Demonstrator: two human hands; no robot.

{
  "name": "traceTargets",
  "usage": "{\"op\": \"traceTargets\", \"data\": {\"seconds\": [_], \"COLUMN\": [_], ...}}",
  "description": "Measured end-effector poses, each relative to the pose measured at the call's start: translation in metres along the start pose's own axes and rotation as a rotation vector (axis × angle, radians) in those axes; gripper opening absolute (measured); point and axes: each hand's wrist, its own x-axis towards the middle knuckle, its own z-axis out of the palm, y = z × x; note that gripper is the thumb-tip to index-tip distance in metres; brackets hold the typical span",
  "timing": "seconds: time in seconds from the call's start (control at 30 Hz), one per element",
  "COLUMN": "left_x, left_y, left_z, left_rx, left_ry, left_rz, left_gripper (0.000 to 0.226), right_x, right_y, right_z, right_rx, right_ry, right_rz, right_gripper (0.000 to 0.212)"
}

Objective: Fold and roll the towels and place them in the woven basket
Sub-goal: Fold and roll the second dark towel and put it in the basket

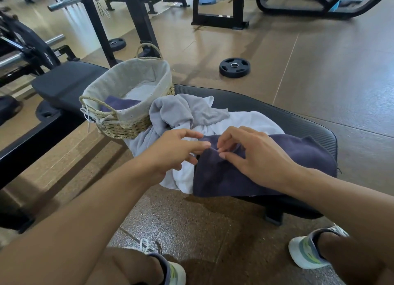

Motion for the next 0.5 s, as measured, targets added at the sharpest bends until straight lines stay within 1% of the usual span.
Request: {"op": "traceTargets", "data": {"seconds": [0.13, 0.2, 0.3, 0.4, 0.47, 0.5], "left_x": [0.001, 0.002, 0.003, 0.004, 0.008, 0.012], "left_y": [0.0, -0.001, -0.002, -0.004, -0.006, -0.007], "left_z": [0.006, 0.01, 0.016, 0.017, 0.015, 0.013], "left_rx": [-0.144, -0.214, -0.235, -0.245, -0.212, -0.163], "left_ry": [-0.029, -0.003, 0.092, 0.155, 0.229, 0.267], "left_rz": [-0.087, -0.091, -0.017, 0.085, 0.158, 0.19], "left_gripper": [0.038, 0.041, 0.043, 0.043, 0.041, 0.039], "right_x": [0.0, 0.0, 0.0, 0.001, 0.004, 0.007], "right_y": [-0.002, -0.002, -0.001, -0.001, 0.001, 0.006], "right_z": [0.0, 0.0, 0.0, 0.0, -0.004, -0.009], "right_rx": [-0.004, -0.002, 0.0, 0.009, 0.004, -0.042], "right_ry": [-0.007, -0.006, -0.003, 0.019, 0.02, 0.003], "right_rz": [0.005, 0.004, 0.003, 0.001, -0.001, -0.003], "right_gripper": [0.011, 0.012, 0.014, 0.015, 0.018, 0.021]}}
